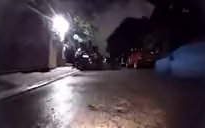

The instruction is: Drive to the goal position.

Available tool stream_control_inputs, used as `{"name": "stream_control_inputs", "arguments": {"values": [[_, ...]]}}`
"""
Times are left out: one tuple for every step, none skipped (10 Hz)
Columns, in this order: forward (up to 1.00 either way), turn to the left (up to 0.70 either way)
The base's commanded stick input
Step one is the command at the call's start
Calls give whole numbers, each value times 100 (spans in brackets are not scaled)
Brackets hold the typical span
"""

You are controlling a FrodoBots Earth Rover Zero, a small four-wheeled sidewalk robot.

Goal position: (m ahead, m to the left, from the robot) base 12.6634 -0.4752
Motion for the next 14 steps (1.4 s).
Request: {"name": "stream_control_inputs", "arguments": {"values": [[100,0],[100,0],[100,0],[100,0],[100,0],[100,0],[100,0],[100,0],[100,0],[100,0],[100,0],[100,0],[100,0],[100,0]]}}
